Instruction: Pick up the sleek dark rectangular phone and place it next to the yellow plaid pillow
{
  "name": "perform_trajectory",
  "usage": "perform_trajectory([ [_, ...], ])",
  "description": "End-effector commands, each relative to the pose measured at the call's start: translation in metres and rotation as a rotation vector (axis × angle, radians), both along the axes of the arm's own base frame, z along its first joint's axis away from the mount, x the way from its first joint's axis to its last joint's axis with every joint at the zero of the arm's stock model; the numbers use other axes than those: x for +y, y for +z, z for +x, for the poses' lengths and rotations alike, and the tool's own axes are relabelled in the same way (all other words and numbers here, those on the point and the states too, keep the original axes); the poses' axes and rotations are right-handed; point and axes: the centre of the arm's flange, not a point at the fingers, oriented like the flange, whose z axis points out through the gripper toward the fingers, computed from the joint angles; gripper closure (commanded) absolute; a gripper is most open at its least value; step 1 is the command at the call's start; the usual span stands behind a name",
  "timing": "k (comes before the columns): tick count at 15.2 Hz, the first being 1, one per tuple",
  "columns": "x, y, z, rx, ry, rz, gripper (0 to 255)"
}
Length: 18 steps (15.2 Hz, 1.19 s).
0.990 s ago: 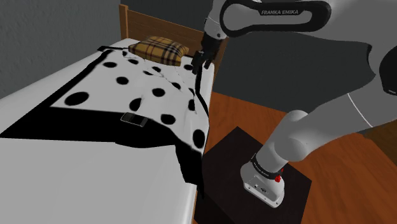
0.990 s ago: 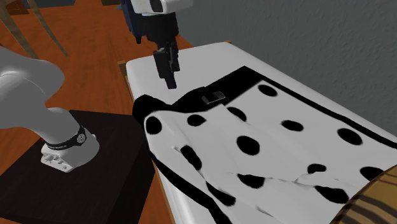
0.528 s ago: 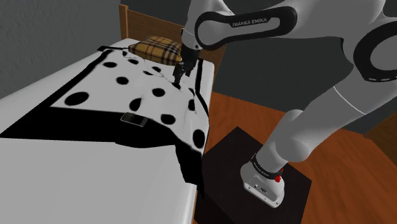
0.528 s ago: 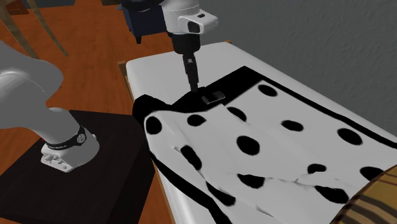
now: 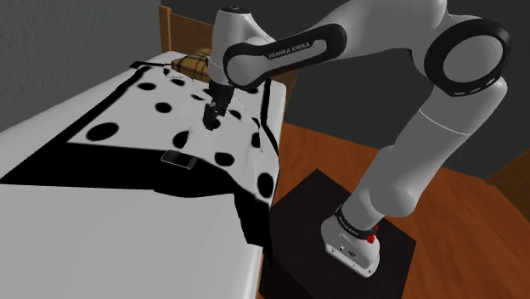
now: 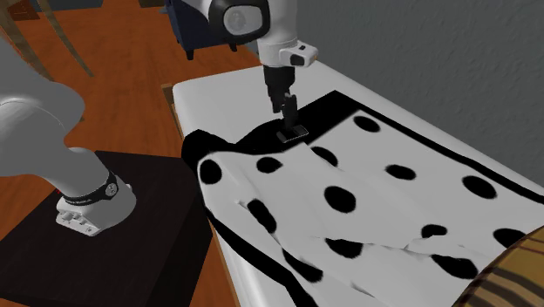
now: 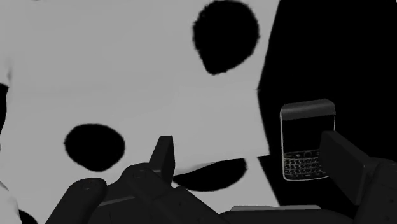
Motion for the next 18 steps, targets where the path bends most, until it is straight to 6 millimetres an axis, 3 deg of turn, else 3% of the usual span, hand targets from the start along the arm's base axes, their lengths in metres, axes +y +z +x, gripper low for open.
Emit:
perform_trajectory([
  [1, 0.018, -0.016, 0.006, 0.006, 0.047, -0.005, 0],
  [11, 0.118, -0.100, 0.028, 0.037, 0.275, -0.034, 0],
  [18, 0.117, -0.136, 0.030, 0.037, 0.275, -0.034, 0],
])
